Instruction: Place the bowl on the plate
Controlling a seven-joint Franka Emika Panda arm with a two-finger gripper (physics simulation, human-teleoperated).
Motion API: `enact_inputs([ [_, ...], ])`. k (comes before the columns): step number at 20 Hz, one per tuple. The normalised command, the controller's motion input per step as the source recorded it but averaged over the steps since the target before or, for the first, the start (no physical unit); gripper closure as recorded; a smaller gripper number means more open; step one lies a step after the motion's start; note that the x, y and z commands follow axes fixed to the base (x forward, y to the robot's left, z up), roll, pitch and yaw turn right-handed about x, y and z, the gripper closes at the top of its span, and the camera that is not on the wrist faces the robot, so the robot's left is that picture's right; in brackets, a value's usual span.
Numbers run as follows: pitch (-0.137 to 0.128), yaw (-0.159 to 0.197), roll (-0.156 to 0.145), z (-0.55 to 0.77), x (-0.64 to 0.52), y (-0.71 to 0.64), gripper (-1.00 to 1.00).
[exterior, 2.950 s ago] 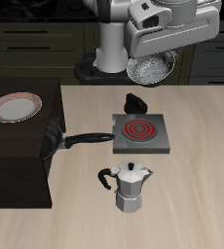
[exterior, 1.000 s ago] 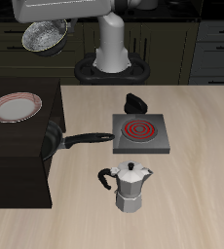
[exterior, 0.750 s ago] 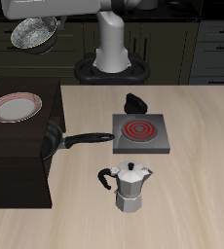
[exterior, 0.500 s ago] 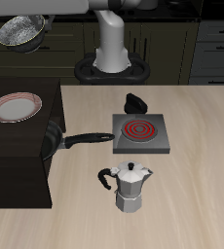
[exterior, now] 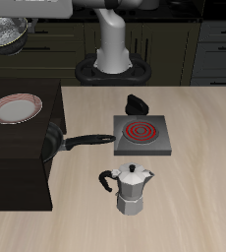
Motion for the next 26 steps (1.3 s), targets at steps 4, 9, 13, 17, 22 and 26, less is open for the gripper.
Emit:
enact_inputs([
  [4, -0.017, 0.003, -0.041, 0.06, 0.11, -0.28, 1.00],
  [9, -0.015, -0.014, -0.050, 0.07, 0.17, -0.34, 1.00],
  [13, 0.020, 0.008, 0.027, -0.12, 0.21, -0.10, 1.00],
  [17, 0.027, -0.011, 0.024, -0.13, 0.19, 0.01, 1.00],
  [22, 0.025, -0.003, -0.013, -0.22, 0.28, -0.03, 1.00],
  [26, 0.021, -0.001, -0.031, -0.22, 0.06, 0.07, 1.00],
])
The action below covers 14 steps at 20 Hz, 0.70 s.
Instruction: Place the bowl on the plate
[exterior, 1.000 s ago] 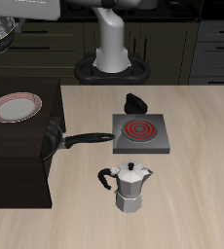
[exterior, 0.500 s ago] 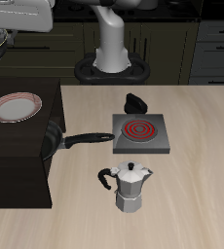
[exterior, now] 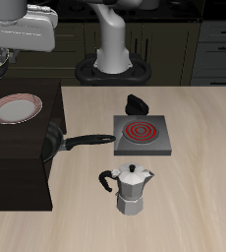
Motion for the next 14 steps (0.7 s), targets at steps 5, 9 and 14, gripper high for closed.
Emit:
enact_inputs([
  [5, 0.083, -0.037, -0.047, -0.41, -0.02, 0.07, 1.00],
  [9, 0.030, 0.013, -0.017, -0.26, 0.05, -0.08, 1.00],
  [14, 0.032, -0.005, -0.031, -0.26, -0.03, -0.08, 1.00],
])
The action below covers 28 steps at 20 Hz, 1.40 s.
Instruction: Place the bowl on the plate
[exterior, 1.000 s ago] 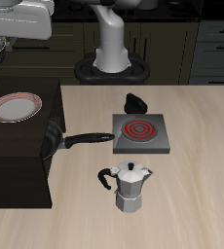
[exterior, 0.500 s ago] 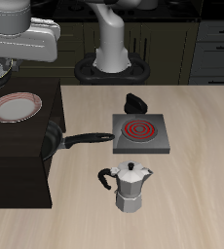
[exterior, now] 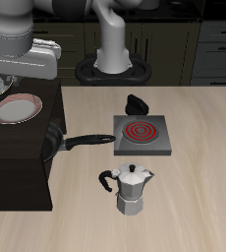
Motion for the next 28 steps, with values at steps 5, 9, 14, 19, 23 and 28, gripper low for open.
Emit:
enact_inputs([
  [5, 0.108, -0.022, -0.072, -0.38, -0.12, -0.07, 1.00],
  [9, 0.044, 0.013, 0.003, -0.27, -0.22, 0.17, 1.00],
  [14, 0.015, 0.068, -0.019, -0.16, -0.19, 0.32, 1.00],
  [19, 0.000, -0.019, -0.030, 0.05, 0.03, -0.02, -1.00],
  [23, -0.010, -0.004, -0.013, 0.00, 0.06, 0.02, -1.00],
  [28, -0.007, -0.032, 0.013, 0.10, -0.05, 0.15, -1.00],
])
